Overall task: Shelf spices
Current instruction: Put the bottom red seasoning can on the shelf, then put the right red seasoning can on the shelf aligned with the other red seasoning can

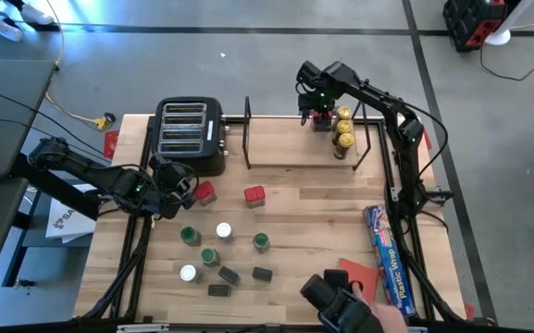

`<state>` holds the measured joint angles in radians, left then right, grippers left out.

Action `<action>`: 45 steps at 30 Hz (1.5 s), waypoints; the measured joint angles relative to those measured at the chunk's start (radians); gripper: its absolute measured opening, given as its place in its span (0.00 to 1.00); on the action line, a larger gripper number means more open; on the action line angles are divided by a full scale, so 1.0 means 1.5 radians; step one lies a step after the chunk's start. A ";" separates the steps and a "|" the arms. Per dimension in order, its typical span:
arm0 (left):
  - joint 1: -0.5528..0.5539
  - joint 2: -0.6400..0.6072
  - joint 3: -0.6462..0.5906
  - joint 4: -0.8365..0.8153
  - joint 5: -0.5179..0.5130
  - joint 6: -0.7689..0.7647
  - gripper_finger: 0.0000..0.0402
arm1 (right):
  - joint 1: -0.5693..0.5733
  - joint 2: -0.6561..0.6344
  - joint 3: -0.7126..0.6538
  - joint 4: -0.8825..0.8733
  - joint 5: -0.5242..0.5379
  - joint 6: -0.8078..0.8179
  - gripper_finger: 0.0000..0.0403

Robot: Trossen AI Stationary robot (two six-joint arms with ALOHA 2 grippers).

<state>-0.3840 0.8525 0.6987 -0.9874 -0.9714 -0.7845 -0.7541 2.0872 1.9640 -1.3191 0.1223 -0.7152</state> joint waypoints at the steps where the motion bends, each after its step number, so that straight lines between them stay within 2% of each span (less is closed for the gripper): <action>1: 0.000 0.000 0.000 0.000 0.000 0.000 0.30 | -0.002 0.000 0.000 0.000 -0.002 0.002 0.62; 7: 0.000 0.000 0.000 0.000 0.000 0.000 0.30 | -0.030 0.000 0.001 -0.008 -0.070 0.058 0.62; 19: 0.000 0.000 0.000 0.002 0.000 0.001 0.30 | -0.041 -0.001 0.003 -0.024 -0.072 0.147 0.62; 22: 0.000 0.000 0.000 0.002 0.000 0.000 0.30 | -0.041 0.001 0.024 -0.029 -0.076 0.153 0.62; 27: 0.000 0.000 0.000 0.002 0.000 0.000 0.30 | -0.021 0.001 0.109 -0.041 -0.087 0.164 0.62; 31: 0.000 0.000 0.000 0.001 0.000 -0.004 0.30 | 0.045 -0.001 0.149 -0.032 -0.182 0.163 0.62; 34: 0.000 0.000 0.000 0.001 0.000 -0.005 0.30 | 0.123 -0.001 0.129 0.006 -0.265 0.150 0.62; 36: 0.000 0.000 0.000 0.001 0.005 -0.006 0.30 | 0.184 -0.001 0.094 0.054 -0.290 0.147 0.62; 42: -0.001 0.000 0.000 0.001 0.024 -0.005 0.30 | 0.361 0.001 0.002 0.225 -0.265 0.165 0.62; 45: -0.001 0.000 0.000 0.001 0.024 -0.005 0.30 | 0.419 0.001 -0.025 0.291 -0.179 0.209 0.62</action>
<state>-0.3847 0.8526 0.6987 -0.9863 -0.9362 -0.7925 -0.1262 2.0884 1.9264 -0.8833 -0.1470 -0.4013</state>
